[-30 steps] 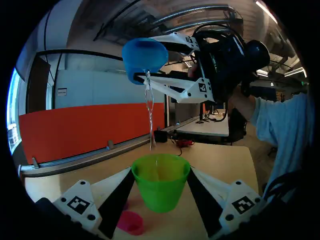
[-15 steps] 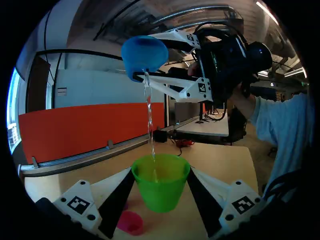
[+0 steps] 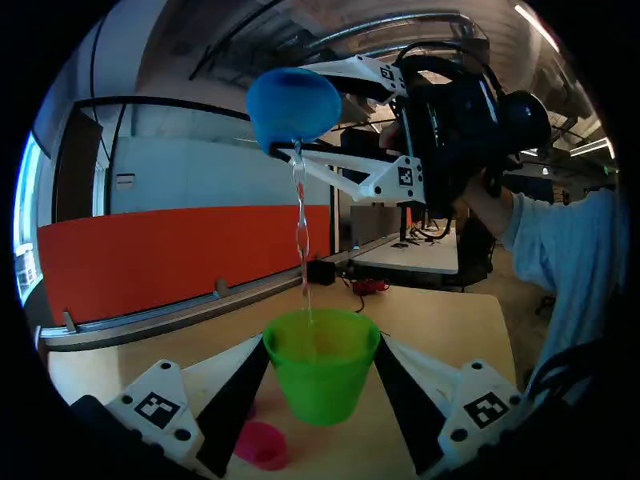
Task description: Pour water
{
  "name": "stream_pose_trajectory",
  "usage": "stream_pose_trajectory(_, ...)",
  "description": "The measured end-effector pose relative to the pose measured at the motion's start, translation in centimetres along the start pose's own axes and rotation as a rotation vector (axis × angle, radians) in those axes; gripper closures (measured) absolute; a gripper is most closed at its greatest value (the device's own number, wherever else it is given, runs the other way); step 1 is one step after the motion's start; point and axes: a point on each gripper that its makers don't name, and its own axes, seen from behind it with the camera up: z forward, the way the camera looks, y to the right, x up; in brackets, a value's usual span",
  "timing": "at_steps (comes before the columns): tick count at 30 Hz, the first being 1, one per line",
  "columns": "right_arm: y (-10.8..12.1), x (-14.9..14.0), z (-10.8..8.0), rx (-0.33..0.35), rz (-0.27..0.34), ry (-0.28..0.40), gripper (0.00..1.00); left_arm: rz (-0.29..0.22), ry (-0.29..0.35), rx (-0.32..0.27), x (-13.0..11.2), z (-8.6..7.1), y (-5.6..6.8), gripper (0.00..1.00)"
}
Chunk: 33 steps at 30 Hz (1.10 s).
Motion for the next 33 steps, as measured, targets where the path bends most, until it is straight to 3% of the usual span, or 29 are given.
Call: stream_pose_trajectory(33, -0.03, 0.93, -0.04, -0.003, -0.175, 0.001, 0.1, -0.005, 0.004, 0.008, 0.22, 0.05, -0.28, 0.13)
